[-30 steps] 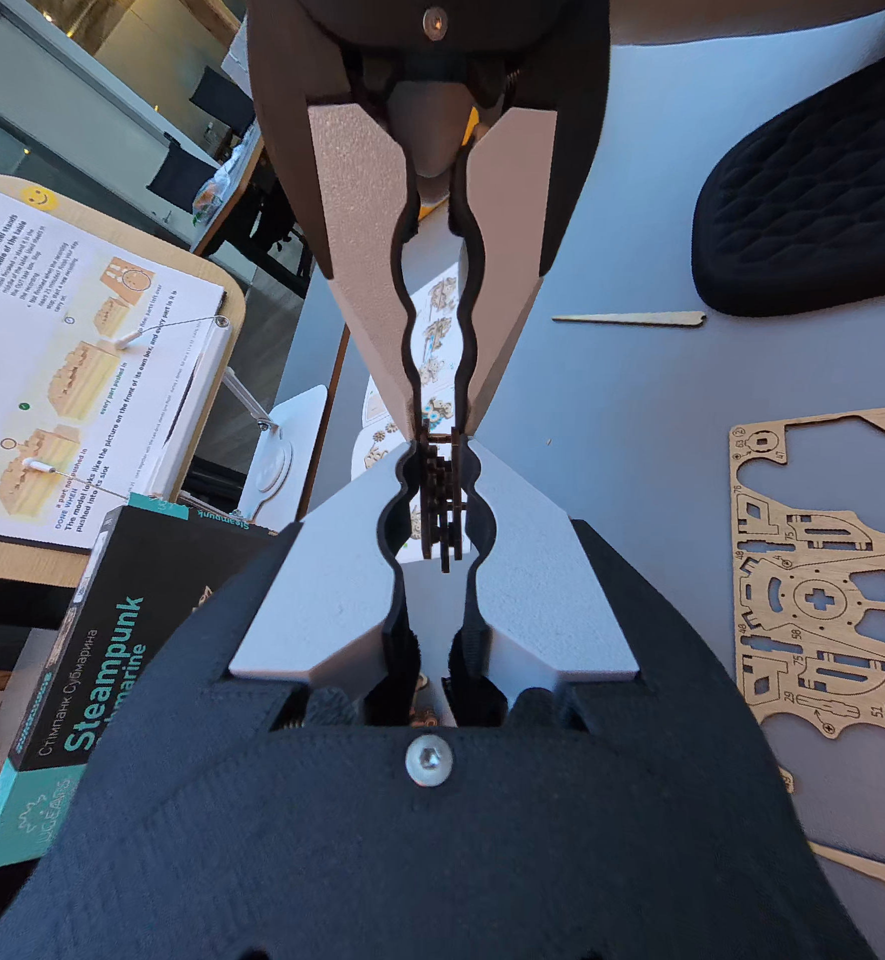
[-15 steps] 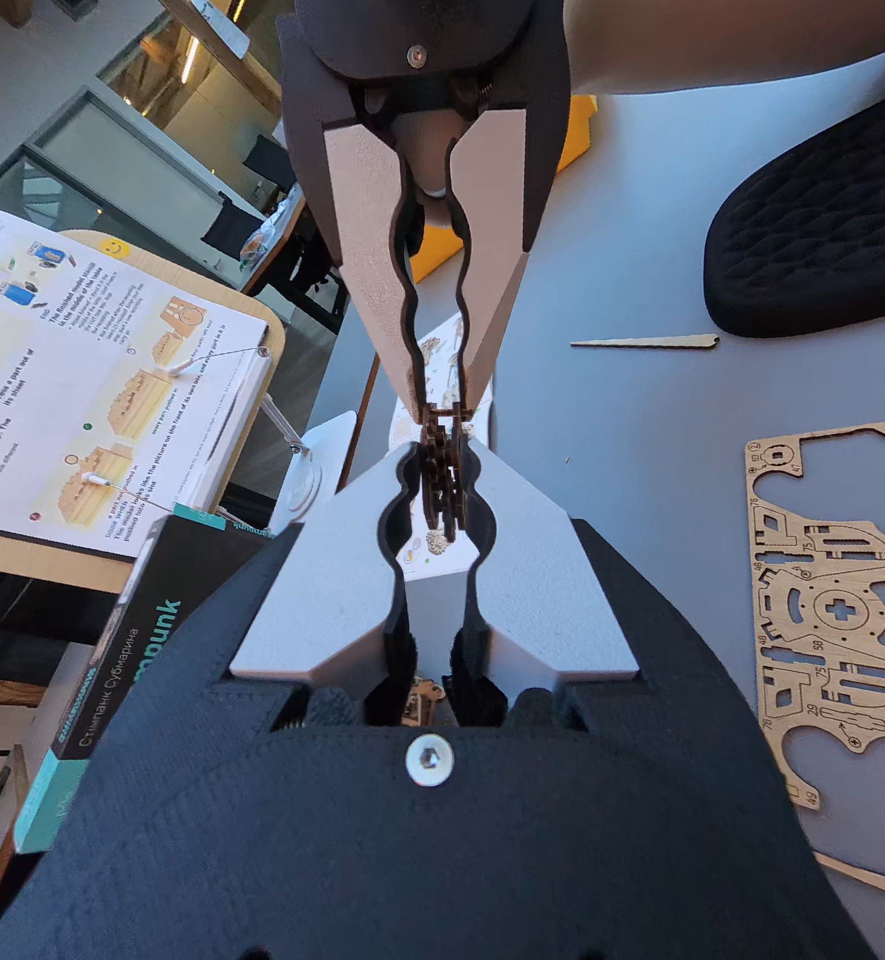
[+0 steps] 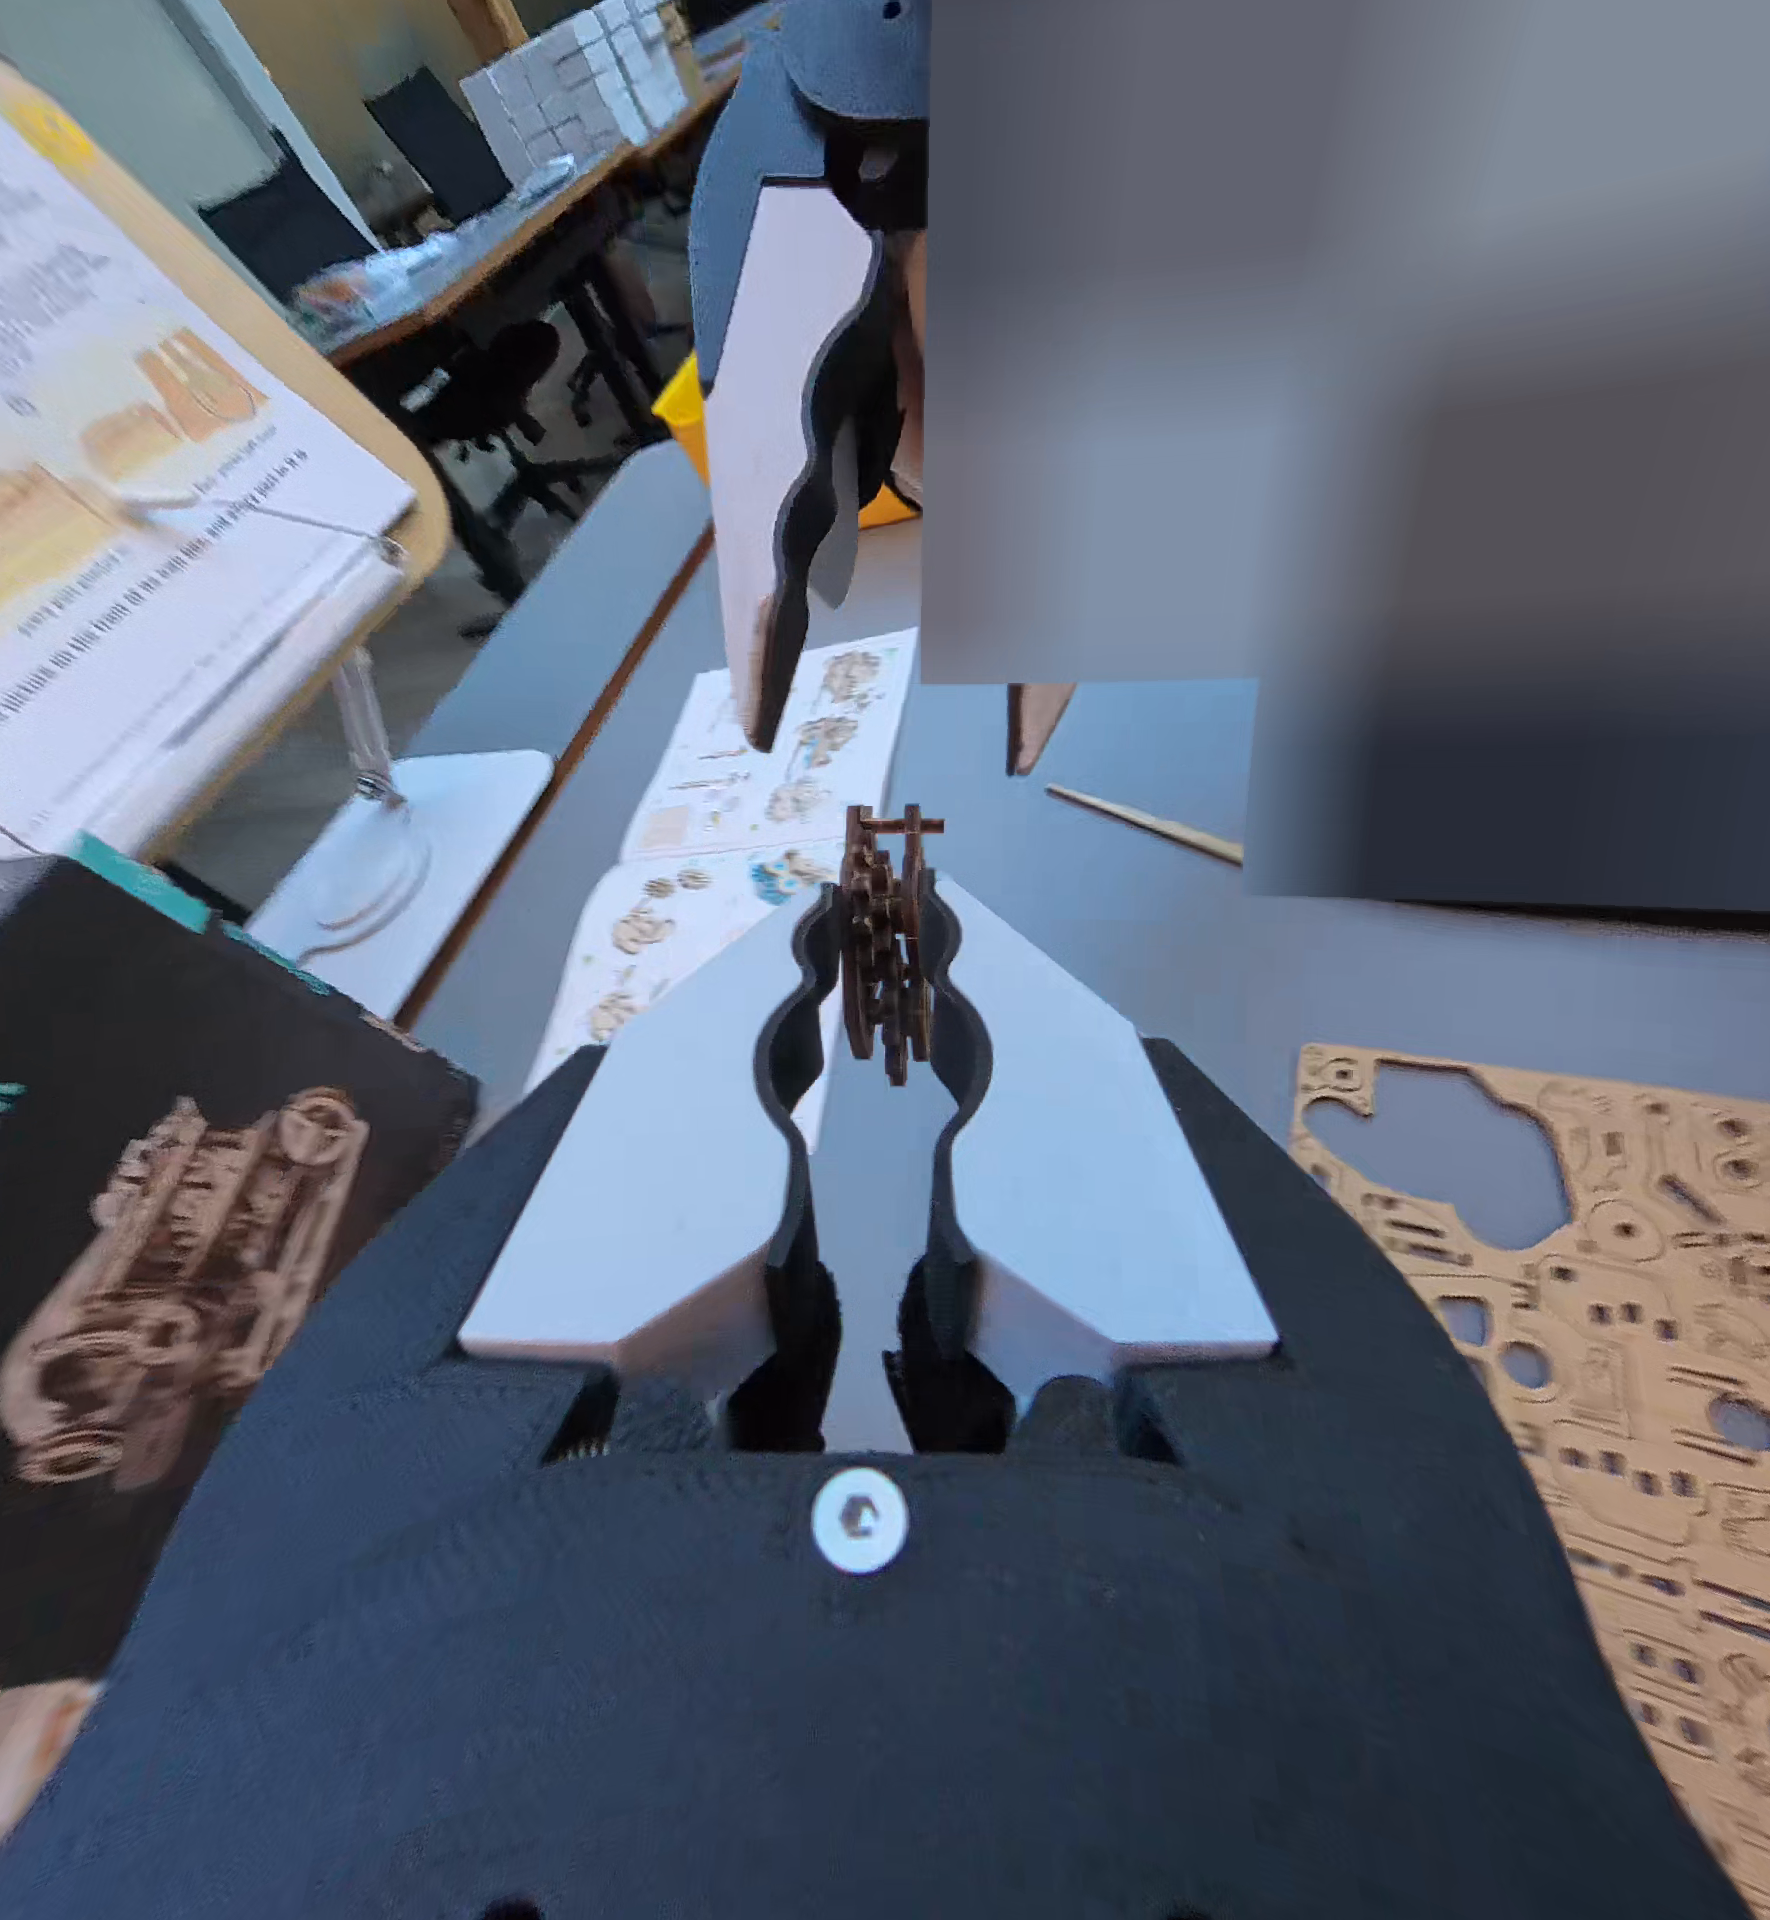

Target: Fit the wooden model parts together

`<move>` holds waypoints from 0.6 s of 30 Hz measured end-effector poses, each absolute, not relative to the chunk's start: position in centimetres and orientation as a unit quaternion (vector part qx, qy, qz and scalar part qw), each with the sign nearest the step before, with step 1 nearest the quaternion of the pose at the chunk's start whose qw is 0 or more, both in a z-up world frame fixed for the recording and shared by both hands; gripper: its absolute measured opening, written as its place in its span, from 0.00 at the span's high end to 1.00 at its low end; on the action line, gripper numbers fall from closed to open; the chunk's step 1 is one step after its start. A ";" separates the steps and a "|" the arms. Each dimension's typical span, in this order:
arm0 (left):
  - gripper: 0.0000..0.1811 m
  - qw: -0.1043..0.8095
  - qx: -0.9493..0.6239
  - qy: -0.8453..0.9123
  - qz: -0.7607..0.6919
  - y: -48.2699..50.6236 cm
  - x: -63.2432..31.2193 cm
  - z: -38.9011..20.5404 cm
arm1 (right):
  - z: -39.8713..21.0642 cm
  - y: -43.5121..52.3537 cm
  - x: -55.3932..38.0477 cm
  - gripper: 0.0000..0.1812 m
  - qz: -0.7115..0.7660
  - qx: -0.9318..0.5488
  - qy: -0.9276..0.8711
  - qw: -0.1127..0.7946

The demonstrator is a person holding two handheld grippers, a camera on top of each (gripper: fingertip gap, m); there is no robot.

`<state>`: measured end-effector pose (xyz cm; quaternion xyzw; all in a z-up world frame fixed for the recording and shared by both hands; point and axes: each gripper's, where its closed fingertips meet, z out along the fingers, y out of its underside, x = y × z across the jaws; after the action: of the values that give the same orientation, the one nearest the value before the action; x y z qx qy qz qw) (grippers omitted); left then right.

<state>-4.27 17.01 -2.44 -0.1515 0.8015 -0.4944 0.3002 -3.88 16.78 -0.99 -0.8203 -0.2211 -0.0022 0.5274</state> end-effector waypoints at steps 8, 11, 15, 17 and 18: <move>0.93 0.121 -0.253 0.727 -0.627 17.2 -4.3 -0.5 | -1.7 17.9 -3.9 0.90 0.156 -0.821 -0.115 0.537; 0.87 0.099 -0.269 0.717 -0.635 18.2 -3.9 -0.8 | -1.4 17.9 -2.5 0.90 0.163 -0.816 -0.077 0.550; 0.85 0.057 -0.280 0.693 -0.662 18.2 -3.8 -0.6 | -0.9 18.0 -2.1 0.90 0.200 -0.797 -0.049 0.568; 0.89 0.047 -0.287 0.684 -0.669 18.1 -3.7 -0.5 | -0.8 18.1 -2.4 0.90 0.213 -0.792 -0.046 0.570; 0.91 0.044 -0.287 0.684 -0.669 18.1 -3.7 -0.6 | -0.7 18.2 -2.4 0.90 0.224 -0.788 -0.039 0.571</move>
<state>-3.69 18.06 -0.62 -0.2873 0.6839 -0.6692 0.0438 -2.44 18.19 -0.68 -0.7885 -0.0393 0.2242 0.5714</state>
